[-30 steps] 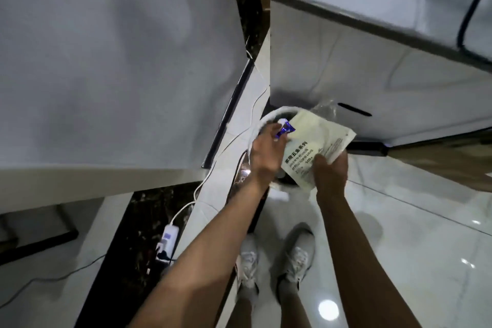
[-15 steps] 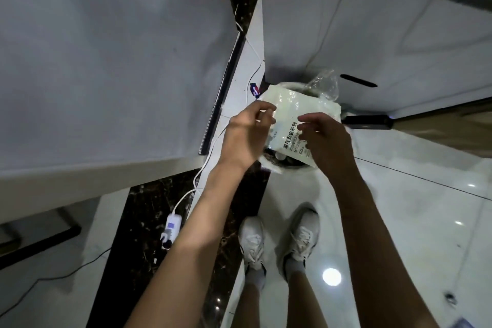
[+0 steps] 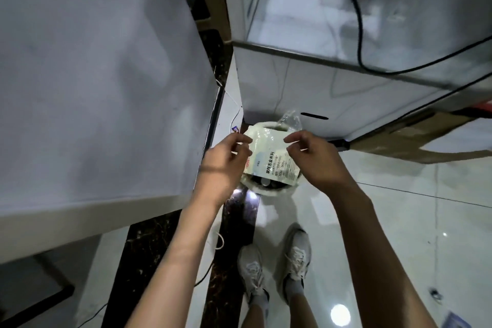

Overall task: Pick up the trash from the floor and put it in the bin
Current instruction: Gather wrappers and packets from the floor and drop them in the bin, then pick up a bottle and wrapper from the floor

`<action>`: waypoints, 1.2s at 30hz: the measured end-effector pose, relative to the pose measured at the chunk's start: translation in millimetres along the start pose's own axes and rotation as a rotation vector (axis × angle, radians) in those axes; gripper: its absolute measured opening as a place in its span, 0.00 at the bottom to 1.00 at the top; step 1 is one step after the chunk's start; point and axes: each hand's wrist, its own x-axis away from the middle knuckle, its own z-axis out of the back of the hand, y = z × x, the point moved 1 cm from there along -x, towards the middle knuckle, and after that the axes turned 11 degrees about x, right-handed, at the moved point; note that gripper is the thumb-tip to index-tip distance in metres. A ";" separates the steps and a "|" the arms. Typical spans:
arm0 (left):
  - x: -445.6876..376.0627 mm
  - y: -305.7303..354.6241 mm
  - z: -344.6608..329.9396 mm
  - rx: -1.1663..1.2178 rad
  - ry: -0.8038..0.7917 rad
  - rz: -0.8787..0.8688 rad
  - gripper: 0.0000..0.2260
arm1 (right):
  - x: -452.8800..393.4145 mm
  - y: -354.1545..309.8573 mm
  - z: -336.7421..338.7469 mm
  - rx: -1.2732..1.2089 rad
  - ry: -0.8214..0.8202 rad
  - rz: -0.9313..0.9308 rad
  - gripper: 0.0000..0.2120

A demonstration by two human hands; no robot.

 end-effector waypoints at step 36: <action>438.2 349.9 -172.0 -0.433 -0.643 -0.844 0.07 | 538.7 48.6 301.3 -0.125 0.718 -0.268 0.11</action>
